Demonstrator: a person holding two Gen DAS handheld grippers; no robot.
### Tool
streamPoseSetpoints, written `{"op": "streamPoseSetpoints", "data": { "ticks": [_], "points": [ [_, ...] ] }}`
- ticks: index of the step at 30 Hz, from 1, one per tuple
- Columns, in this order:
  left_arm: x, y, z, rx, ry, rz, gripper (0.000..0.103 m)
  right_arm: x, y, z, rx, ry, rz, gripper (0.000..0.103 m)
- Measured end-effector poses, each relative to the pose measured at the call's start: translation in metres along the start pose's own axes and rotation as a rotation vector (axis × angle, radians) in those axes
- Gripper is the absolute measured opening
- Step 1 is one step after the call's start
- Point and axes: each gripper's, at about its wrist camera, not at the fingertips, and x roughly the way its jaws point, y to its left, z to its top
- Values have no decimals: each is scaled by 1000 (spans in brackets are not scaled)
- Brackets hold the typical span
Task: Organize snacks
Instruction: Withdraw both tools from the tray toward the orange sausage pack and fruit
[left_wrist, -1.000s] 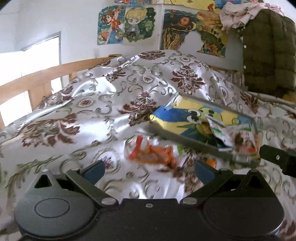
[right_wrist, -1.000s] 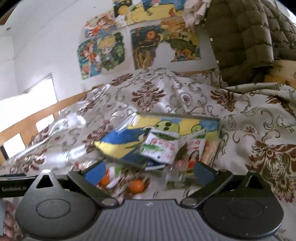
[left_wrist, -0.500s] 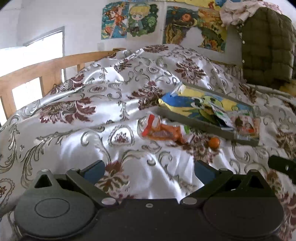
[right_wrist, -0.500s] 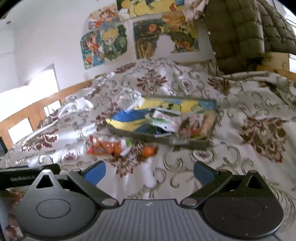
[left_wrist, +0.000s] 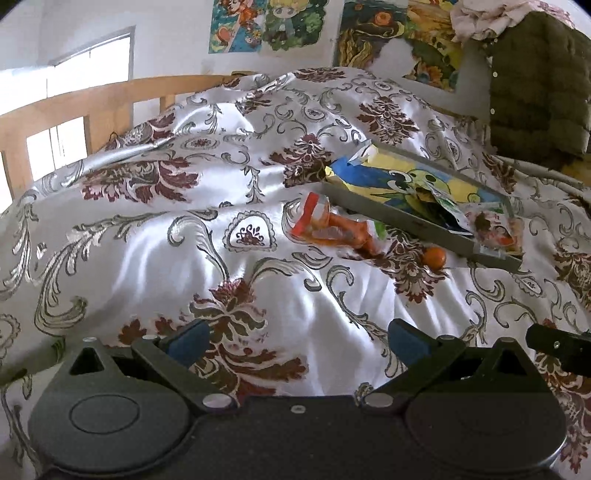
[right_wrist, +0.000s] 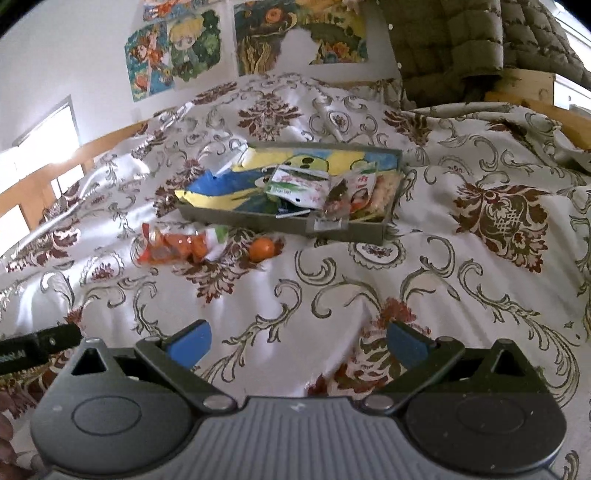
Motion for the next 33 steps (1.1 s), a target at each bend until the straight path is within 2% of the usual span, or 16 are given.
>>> {"op": "streamPoseSetpoints", "data": {
  "ticks": [17, 24, 33],
  "points": [
    [9, -2, 0, -2, 26, 42, 102, 11, 16, 2, -66, 20, 53, 103],
    [21, -15, 6, 36, 45, 62, 102, 19, 14, 7, -73, 55, 86, 103],
    [40, -31, 20, 60, 77, 84, 102, 30, 10, 22, -112, 43, 111, 103]
  ]
}}
